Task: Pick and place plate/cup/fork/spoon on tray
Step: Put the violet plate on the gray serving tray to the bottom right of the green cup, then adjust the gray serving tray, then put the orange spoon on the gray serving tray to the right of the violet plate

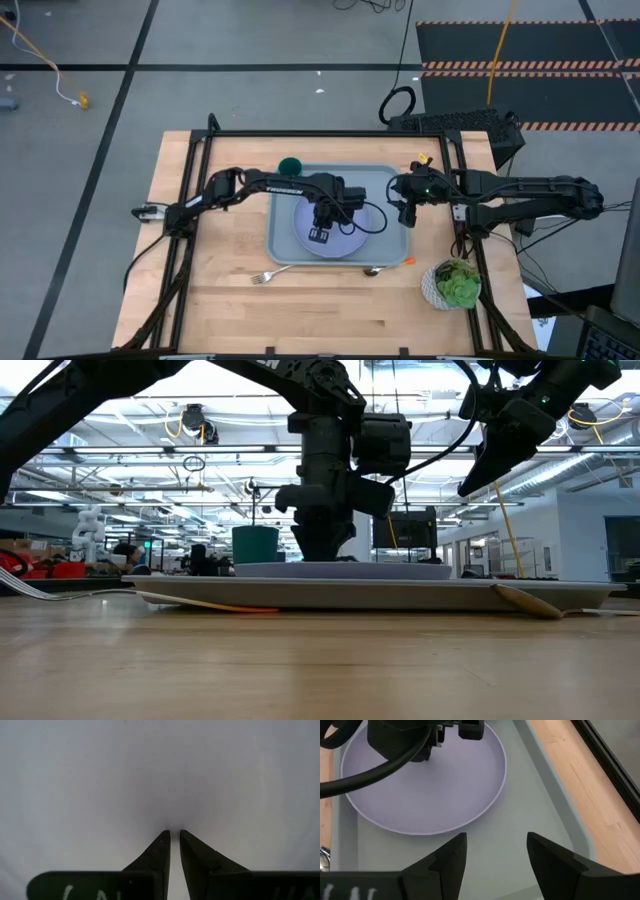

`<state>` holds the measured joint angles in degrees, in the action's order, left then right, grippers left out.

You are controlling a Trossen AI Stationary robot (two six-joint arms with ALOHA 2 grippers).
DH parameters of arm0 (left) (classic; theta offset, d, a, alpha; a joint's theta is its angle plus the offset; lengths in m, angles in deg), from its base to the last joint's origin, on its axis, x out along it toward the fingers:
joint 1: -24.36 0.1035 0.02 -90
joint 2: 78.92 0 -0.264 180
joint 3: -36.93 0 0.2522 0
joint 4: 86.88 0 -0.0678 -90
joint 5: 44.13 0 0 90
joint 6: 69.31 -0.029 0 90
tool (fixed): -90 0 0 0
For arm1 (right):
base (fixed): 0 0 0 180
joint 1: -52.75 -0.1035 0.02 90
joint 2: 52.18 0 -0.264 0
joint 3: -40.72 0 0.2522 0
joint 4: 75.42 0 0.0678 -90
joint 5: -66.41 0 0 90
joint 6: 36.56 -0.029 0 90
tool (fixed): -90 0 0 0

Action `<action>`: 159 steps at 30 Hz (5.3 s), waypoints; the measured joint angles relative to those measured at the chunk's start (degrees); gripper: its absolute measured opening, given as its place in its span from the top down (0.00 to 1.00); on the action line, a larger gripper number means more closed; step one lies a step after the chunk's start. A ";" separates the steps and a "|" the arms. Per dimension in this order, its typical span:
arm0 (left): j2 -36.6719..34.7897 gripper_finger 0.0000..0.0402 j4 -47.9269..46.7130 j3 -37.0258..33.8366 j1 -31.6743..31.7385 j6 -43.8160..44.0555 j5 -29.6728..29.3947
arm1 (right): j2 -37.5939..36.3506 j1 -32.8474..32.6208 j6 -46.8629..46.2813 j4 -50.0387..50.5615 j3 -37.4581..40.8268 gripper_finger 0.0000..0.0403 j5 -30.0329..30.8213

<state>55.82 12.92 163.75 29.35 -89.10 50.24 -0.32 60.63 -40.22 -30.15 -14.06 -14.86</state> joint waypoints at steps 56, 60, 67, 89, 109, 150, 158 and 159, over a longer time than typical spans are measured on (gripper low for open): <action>-13.09 0.89 13.39 0.50 0.10 6.82 -5.26 | 0.02 -0.26 0.99 4.72 -0.07 0.55 6.21; -15.55 0.98 19.95 0.52 -0.59 6.82 -4.63 | -0.01 -0.28 0.70 4.37 -0.07 0.59 6.42; -15.96 0.99 22.13 0.52 -2.26 7.88 -4.57 | -0.07 -0.39 1.88 5.94 -0.07 0.67 6.48; -57.69 1.00 56.42 -46.16 -7.81 16.24 -22.44 | 0.00 -0.37 -1.22 13.54 -0.15 1.00 4.95; -89.16 1.00 70.83 -80.64 -12.12 21.47 -22.46 | 24.48 8.11 7.62 24.53 -5.60 1.00 0.01; -102.99 1.00 63.42 -89.15 -12.75 20.66 -22.50 | 34.23 9.66 13.21 12.16 -5.64 1.00 -7.08; -102.99 1.00 61.69 -89.15 -12.75 22.32 -22.53 | 33.84 9.64 10.84 15.92 -5.97 1.00 -6.21; -102.99 1.00 61.49 -89.15 -12.75 22.61 -22.53 | 33.53 9.62 9.77 19.17 -6.45 1.00 -5.82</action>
<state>-47.17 74.41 74.59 16.61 -66.49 27.71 33.21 70.25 -30.45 -10.98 -20.51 -20.68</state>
